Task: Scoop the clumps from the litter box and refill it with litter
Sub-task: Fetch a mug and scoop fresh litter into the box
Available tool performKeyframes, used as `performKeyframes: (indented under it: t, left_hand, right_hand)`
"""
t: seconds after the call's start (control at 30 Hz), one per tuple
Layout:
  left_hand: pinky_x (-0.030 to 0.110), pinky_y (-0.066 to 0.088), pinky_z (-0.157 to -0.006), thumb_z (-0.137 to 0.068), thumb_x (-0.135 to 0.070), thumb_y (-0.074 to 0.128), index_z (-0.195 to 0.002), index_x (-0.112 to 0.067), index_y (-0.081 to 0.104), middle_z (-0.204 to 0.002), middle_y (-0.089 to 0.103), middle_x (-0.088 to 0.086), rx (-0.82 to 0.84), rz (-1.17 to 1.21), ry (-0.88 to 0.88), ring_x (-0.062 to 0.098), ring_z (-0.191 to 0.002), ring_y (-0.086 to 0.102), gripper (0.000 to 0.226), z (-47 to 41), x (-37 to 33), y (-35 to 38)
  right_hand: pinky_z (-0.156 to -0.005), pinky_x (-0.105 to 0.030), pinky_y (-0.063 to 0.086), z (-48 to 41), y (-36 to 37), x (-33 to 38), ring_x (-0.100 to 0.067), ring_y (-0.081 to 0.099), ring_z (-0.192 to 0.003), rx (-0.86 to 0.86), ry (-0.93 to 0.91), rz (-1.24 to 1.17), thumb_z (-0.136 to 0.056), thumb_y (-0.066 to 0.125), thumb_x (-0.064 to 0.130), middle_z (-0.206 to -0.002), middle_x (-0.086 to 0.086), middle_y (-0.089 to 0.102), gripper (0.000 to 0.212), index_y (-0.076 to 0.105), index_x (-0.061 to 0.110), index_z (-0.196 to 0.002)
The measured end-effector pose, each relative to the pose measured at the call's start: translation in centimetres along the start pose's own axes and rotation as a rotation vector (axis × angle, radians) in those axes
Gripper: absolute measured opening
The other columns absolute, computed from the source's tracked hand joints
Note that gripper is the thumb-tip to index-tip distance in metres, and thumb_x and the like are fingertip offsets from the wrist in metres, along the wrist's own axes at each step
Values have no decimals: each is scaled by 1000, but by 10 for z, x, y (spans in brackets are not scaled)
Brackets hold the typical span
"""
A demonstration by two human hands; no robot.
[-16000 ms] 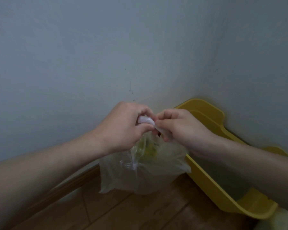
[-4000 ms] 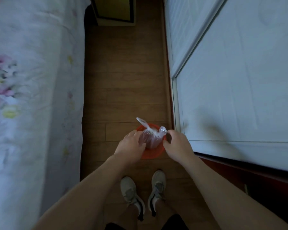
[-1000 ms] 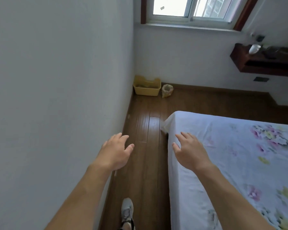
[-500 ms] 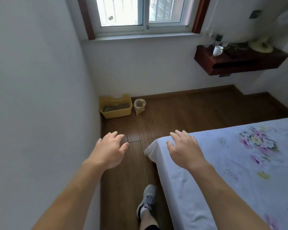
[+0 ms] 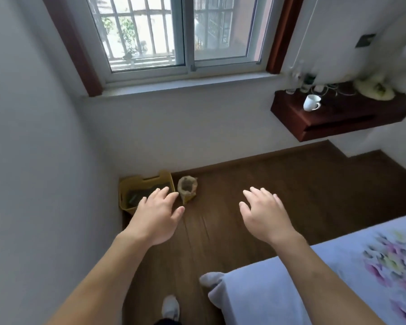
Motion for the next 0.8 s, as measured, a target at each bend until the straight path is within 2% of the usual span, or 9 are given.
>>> performKeyframes:
  t: [0.17,0.3,0.53,0.8]
  left_hand:
    - [42,15,-121,-100,-50,31,-150,-29,30,-162,20,-1,-3,-72,145,19,-151,9,54,-140,-22,-19]
    - [39,14,-120,-101,-48,28,-150,-28,30,-161,22,-2,2,-87,284,19,-150,10,52,-238,-66,-41]
    - [37,16,-119,-101,-50,28,-149,-28,32,-158,27,-5,49,-150,532,18,-149,15,52,-368,-181,-39]
    - [39,20,-118,-101,-51,27,-148,-28,34,-156,31,-3,64,-194,668,19,-147,20,53,-516,-315,-16]
  right_hand:
    - [-120,-44,22,-106,-19,-29,-23,36,-142,-41,124,49,-103,34,38,-151,-1,46,48,47,18,-144]
    - [-119,-44,24,-166,-40,-61,-25,39,-139,-80,260,16,-102,34,37,-147,-2,49,47,49,17,-142]
    - [-121,-43,24,-228,-78,-154,-23,33,-145,-133,477,-17,-103,32,40,-156,-2,41,50,44,20,-147]
    - [-121,-42,24,-346,-107,-286,-23,32,-146,-160,563,-25,-103,33,41,-157,-1,40,51,43,20,-148]
Point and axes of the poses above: each hand's wrist, its own z-axis away from the middle knuckle, its own y-axis out of the palm, x = y × z, the point moved 10 cm from there along -z, towards the middle knuckle
